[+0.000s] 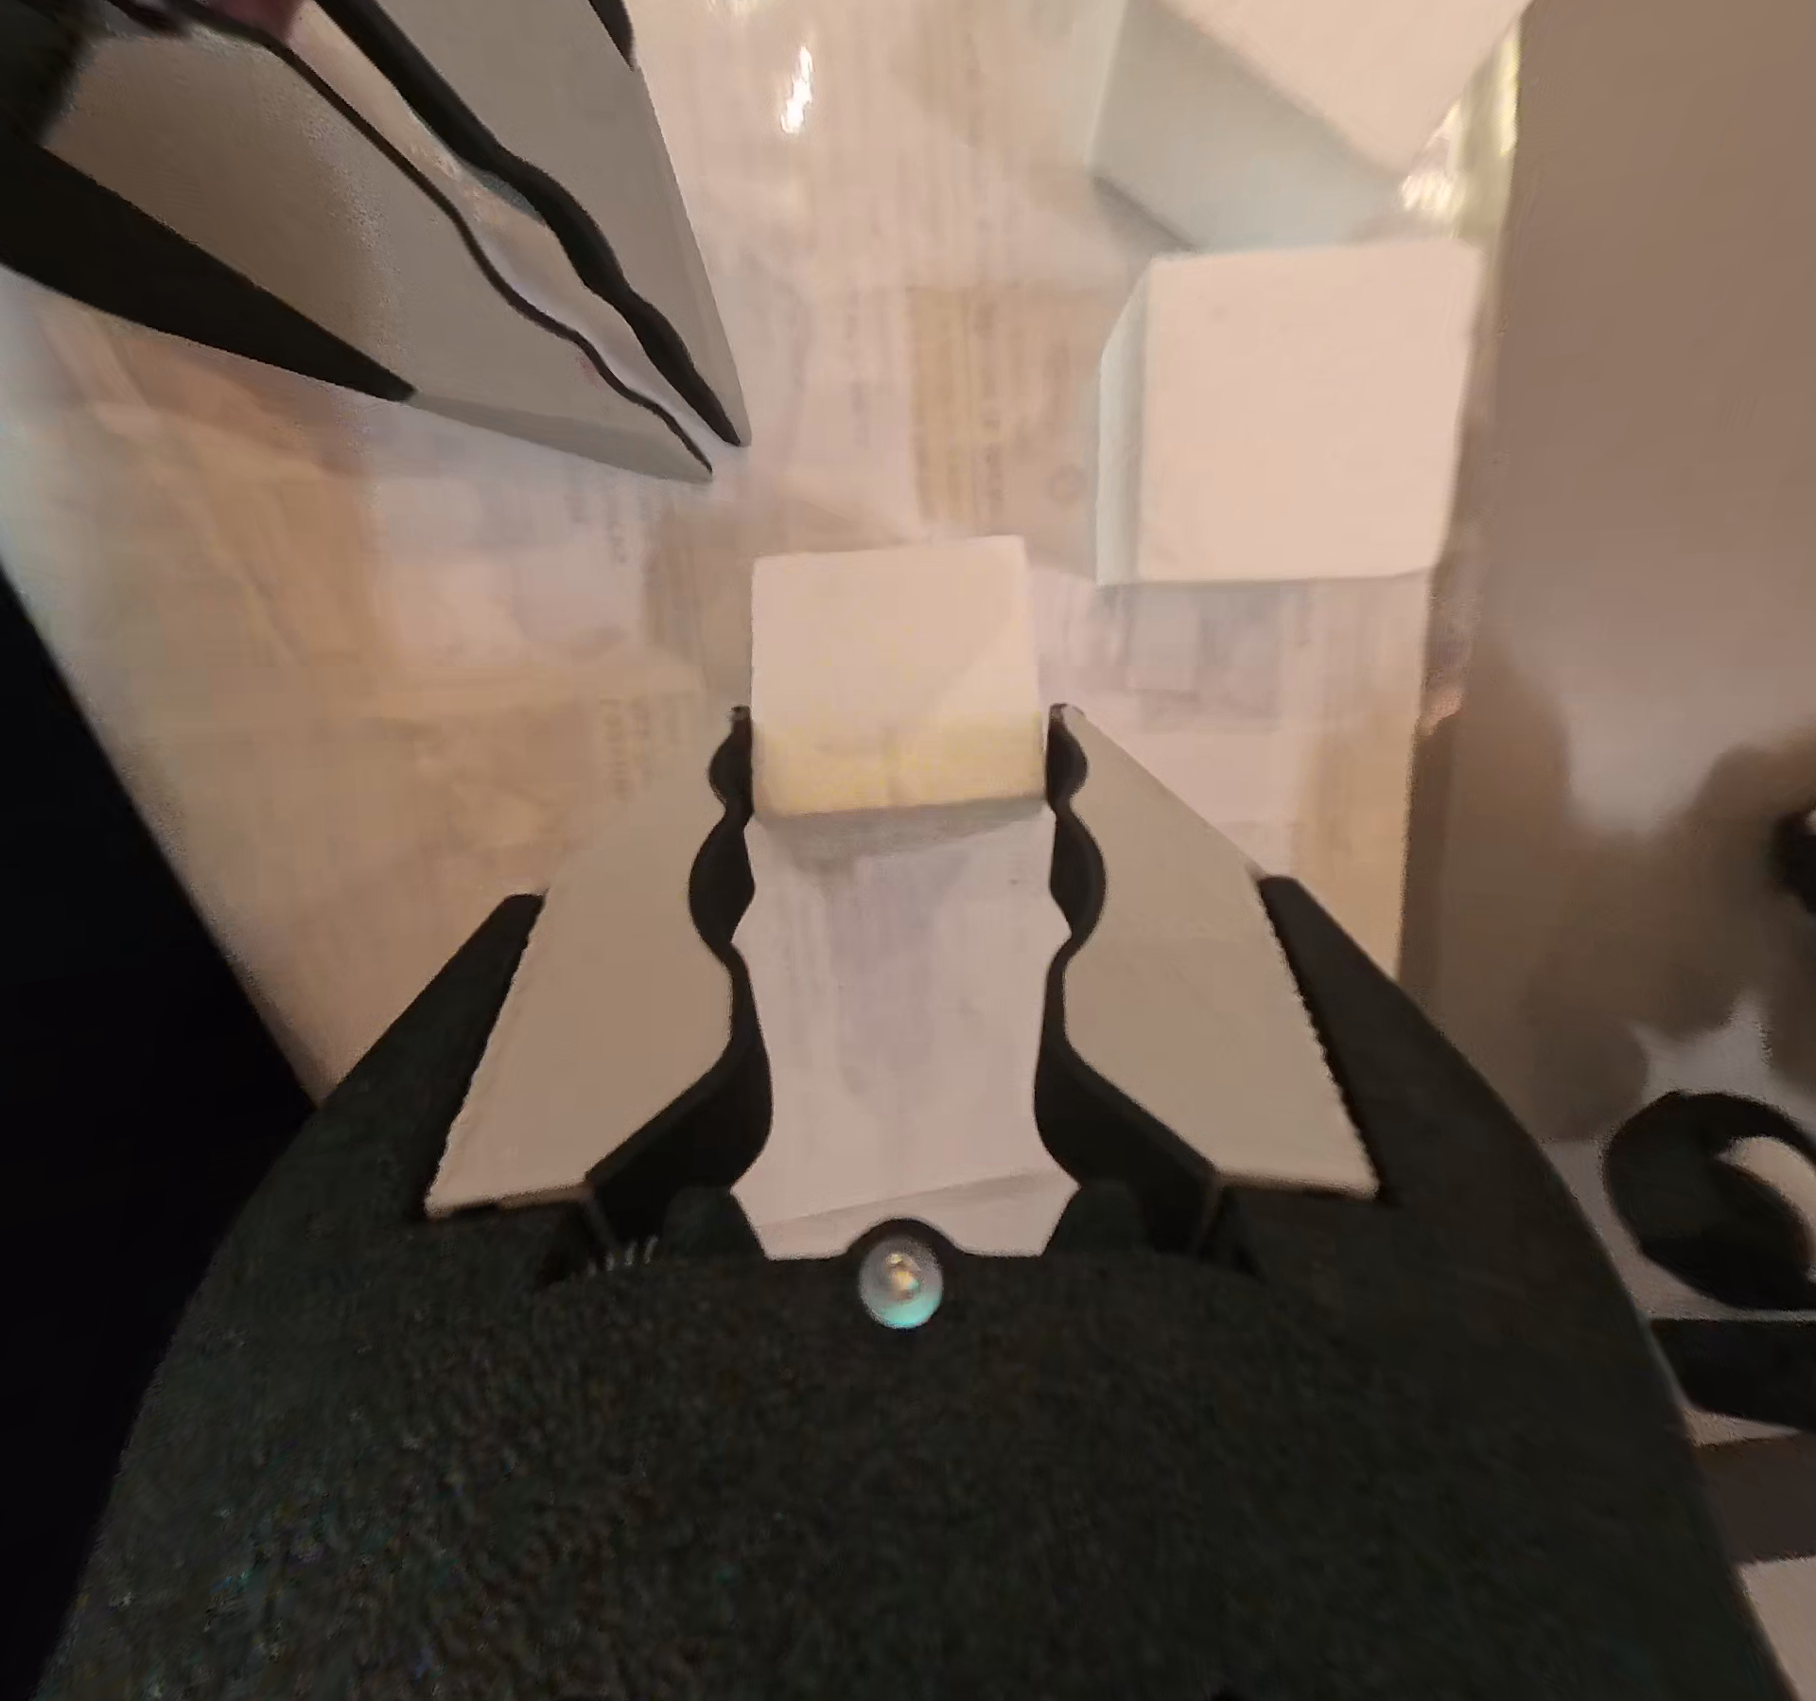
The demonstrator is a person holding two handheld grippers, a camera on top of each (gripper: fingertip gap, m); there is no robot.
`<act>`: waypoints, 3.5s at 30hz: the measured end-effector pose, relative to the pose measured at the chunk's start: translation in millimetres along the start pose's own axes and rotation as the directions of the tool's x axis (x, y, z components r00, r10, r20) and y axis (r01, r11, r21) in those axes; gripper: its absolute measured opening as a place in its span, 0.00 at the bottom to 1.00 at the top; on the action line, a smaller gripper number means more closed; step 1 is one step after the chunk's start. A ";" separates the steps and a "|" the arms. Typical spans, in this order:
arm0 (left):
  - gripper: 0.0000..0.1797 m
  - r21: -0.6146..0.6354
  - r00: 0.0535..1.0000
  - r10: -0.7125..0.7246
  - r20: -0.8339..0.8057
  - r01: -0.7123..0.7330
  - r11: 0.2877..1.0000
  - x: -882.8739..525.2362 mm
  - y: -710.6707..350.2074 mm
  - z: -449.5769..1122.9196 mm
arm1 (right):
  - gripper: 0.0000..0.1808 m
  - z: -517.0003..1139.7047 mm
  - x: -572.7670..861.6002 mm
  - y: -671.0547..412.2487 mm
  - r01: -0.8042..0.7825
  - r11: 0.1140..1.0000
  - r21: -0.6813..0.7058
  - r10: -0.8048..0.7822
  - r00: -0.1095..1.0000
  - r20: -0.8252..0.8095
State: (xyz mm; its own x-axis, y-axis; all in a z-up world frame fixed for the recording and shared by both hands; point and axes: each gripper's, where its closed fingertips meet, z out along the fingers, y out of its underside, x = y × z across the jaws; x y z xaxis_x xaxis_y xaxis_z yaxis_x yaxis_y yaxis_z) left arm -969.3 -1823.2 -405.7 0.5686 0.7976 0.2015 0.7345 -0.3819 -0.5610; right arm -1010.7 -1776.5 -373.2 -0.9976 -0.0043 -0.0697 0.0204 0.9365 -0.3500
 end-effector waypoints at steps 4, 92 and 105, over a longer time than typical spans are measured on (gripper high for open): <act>0.01 0.015 1.000 -0.010 0.001 0.010 1.000 -1.5 0.7 -0.2 | 0.33 -14.4 -1.5 -11.8 0.046 0.997 0.059 -0.048 0.998 0.048; 0.13 -0.142 0.988 0.043 0.148 -0.022 0.990 -19.1 -12.3 4.9 | 0.32 -43.5 37.8 -0.5 0.236 0.971 -0.024 -0.237 0.971 -0.020; 0.00 -0.056 0.981 0.027 0.195 -0.016 0.998 -19.0 -13.2 7.4 | 0.32 -63.8 50.9 1.7 0.281 0.959 -0.023 -0.282 0.959 -0.034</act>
State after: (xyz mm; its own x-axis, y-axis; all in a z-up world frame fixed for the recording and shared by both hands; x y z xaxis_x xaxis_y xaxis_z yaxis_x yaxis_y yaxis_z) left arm -992.5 -1829.9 -408.1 0.5054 0.8625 0.0261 0.7447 -0.4207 -0.5181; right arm -1065.8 -1752.8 -317.7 -0.9645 -0.2562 0.0639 -0.2626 0.9053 -0.3340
